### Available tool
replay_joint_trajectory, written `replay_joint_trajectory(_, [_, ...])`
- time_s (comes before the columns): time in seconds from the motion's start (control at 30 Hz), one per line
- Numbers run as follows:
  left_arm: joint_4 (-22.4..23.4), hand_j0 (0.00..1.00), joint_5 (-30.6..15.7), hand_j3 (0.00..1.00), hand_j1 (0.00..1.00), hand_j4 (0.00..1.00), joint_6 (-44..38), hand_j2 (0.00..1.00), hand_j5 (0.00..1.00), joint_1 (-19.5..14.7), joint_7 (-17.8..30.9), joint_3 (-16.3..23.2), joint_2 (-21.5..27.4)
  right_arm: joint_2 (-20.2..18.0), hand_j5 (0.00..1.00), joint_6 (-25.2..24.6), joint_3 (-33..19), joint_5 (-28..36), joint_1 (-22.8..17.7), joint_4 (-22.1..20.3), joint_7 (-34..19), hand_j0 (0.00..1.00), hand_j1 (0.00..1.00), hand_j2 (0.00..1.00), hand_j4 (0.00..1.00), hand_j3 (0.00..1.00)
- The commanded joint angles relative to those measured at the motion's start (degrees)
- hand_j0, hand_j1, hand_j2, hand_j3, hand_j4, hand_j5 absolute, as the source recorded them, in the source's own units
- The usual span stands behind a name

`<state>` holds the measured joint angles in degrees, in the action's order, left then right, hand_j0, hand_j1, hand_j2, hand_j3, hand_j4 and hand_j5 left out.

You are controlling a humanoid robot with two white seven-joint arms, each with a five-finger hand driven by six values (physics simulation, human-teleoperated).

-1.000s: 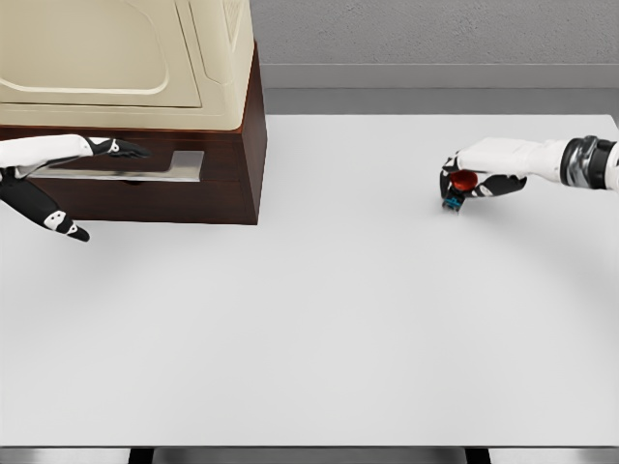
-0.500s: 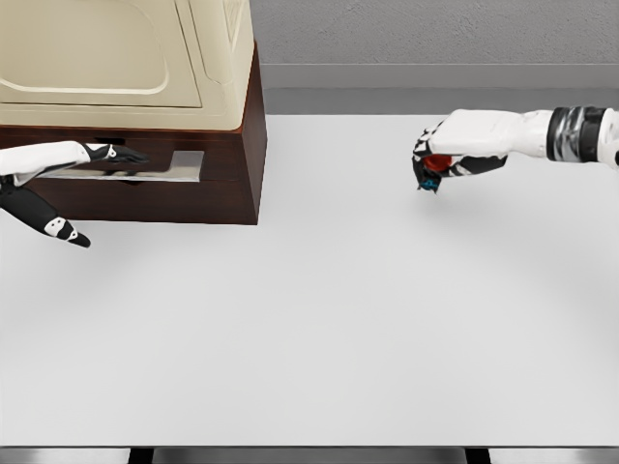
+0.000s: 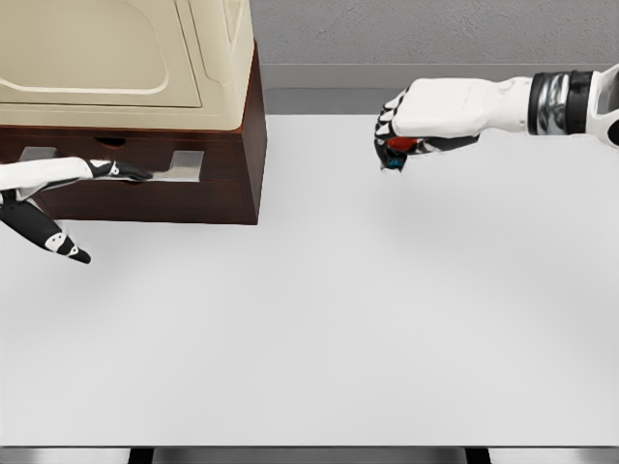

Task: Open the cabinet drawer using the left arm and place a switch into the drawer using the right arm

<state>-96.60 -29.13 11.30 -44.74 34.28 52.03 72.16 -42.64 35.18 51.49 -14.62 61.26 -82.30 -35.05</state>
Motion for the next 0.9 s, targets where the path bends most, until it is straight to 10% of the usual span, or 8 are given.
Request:
replay_joint_trajectory(0.0, [-0.25, 1.0, -1.37, 1.0, 1.0, 1.0, 0.04, 1.0, 1.0, 0.0, 0.72, 0.09, 0.26, 0.37, 0.44, -0.18, 0.28, 0.99, 0.0, -1.02, 0.05, 0.44, 0.44, 0.44, 0.44, 0.44])
replay_joint_trajectory(0.87, [-3.77, 1.0, -3.83, 1.0, 1.0, 1.0, -2.33, 1.0, 1.0, 1.41, 0.72, 0.35, 5.45, 6.43, 0.43, -0.18, 4.41, 3.19, 4.75, -6.91, 0.05, 0.43, 0.43, 0.43, 0.43, 0.43])
